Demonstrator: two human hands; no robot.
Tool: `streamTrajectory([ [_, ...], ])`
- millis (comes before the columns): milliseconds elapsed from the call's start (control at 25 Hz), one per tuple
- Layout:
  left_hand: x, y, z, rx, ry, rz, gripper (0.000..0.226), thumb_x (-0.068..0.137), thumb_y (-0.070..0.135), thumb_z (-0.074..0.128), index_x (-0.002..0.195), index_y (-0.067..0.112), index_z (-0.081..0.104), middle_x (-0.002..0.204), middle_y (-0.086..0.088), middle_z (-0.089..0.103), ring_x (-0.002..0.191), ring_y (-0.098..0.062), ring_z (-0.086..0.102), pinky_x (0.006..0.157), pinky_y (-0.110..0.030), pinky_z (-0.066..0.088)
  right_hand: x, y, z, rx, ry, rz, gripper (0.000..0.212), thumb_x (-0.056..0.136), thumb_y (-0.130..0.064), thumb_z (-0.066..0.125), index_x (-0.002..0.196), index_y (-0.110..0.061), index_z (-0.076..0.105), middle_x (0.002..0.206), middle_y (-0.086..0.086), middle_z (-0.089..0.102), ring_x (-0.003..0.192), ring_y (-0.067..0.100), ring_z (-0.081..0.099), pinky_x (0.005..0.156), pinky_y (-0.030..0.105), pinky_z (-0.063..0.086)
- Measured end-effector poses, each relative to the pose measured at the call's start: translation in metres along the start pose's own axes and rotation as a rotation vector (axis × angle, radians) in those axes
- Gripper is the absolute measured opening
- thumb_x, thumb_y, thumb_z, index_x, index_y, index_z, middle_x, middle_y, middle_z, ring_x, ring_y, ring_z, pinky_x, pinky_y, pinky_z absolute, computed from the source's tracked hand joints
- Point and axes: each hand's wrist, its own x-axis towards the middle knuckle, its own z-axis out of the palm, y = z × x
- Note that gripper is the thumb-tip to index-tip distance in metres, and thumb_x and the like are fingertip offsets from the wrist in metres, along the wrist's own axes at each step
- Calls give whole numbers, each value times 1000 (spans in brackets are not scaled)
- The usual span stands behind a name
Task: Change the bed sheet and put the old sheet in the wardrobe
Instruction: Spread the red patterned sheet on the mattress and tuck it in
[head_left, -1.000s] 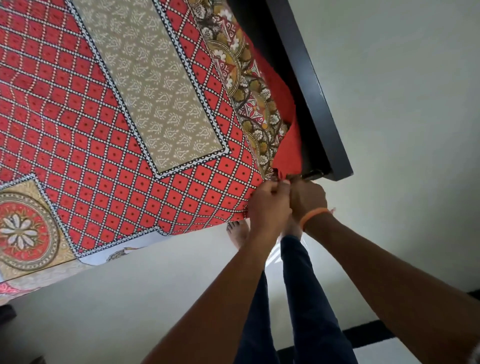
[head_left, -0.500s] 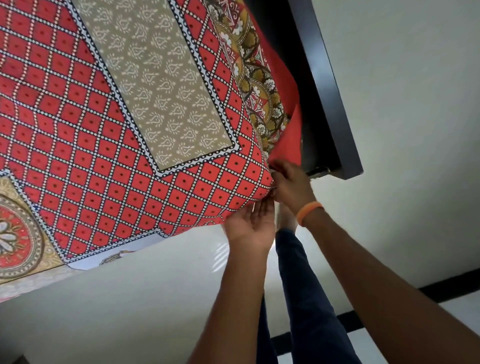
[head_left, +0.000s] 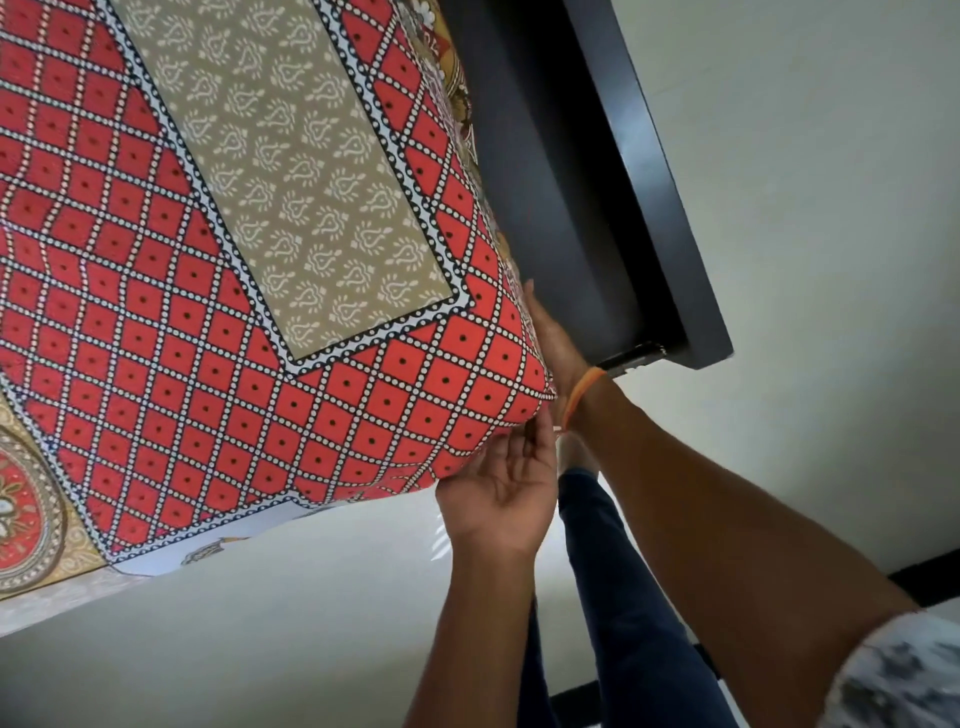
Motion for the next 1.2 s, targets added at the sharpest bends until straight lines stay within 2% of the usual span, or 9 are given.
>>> streamTrajectory([
  [120,5,5,6,63,-3,24,61,94,43,57,131,-5,52,125,-28,62,117,-47,58,97,-57,50,3,7,-7,-9,32,5,72,88,-75,33,111,-15,65,105,14,71,97,31,68,94,46,52],
  [240,15,1,9,75,36,51,61,93,45,57,131,-4,53,125,-26,63,115,-45,59,94,-56,51,5,12,-12,-394,387,-124,68,95,-66,31,98,-9,70,97,15,73,94,31,68,92,42,52],
  [360,19,1,12,84,40,94,56,93,40,57,127,-4,54,126,-25,61,117,-45,57,99,-58,47,-22,4,-28,-757,808,-501,58,102,-44,37,89,2,69,90,19,70,81,28,63,74,32,47],
  [520,27,-1,16,87,34,127,54,94,43,53,122,-4,55,123,-24,61,118,-46,55,104,-61,43,-44,12,-43,-126,352,-144,81,91,-72,29,128,-5,56,114,11,67,104,23,65,92,37,52],
  [680,29,-3,14,124,70,174,51,96,42,50,117,-4,58,118,-23,64,112,-42,59,104,-56,45,-30,-1,-22,-176,102,44,99,71,-93,20,129,-21,56,123,7,67,115,27,63,98,46,50],
  [800,27,-5,16,196,164,128,50,96,41,46,110,-5,59,114,-22,64,104,-38,62,99,-51,50,-19,-11,-3,-194,2,40,95,77,-88,15,129,-21,60,121,9,68,113,30,64,94,44,52],
  [960,23,-6,19,227,168,64,54,96,43,43,115,-5,57,118,-23,62,114,-38,59,103,-51,46,-2,-14,-2,-203,91,109,99,78,-88,10,121,-16,64,115,16,69,107,35,65,92,42,52],
  [1120,19,-17,22,208,220,145,46,98,41,44,107,0,64,105,-19,67,105,-34,63,105,-46,46,-7,-1,-1,-119,455,10,83,90,-76,18,92,-10,69,81,14,73,85,33,69,80,41,56],
  [1200,4,-36,29,242,289,121,47,102,40,36,103,-1,62,93,-17,64,91,-31,62,103,-41,46,-24,6,-7,-191,632,-124,76,93,-69,25,90,-8,71,90,13,74,91,34,69,90,49,54],
])
